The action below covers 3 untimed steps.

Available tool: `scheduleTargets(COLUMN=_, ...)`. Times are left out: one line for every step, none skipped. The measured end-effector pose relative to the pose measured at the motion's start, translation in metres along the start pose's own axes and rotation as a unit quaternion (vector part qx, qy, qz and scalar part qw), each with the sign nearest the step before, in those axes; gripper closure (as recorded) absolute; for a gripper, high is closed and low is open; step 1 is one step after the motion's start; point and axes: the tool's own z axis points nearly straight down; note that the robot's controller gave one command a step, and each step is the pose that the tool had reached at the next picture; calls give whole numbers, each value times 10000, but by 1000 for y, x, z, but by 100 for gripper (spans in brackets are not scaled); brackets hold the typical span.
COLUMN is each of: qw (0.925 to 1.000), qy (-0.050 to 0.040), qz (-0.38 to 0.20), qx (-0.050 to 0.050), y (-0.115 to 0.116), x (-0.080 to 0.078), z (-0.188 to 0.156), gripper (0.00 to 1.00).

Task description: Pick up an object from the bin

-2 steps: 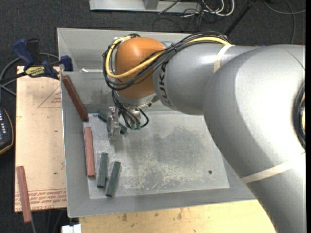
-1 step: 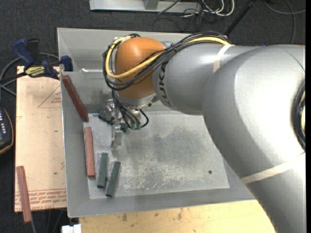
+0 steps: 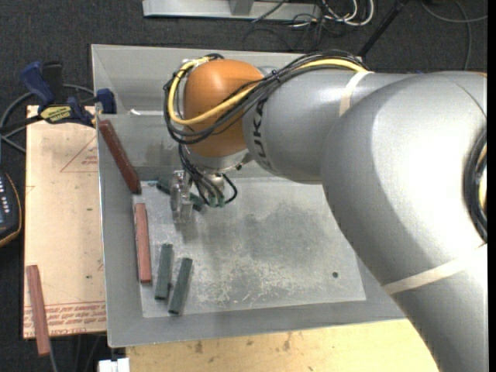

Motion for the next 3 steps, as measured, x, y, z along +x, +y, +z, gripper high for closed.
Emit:
scheduleTargets(qw=10000, qy=1, qz=0, qx=-1, y=0, x=0, z=0, gripper=0)
scheduleTargets(qw=10000, qy=1, qz=1, qx=0, y=0, x=0, z=0, gripper=100)
scheduleTargets(qw=10000, qy=1, qz=1, qx=-1, y=0, x=0, z=0, gripper=0)
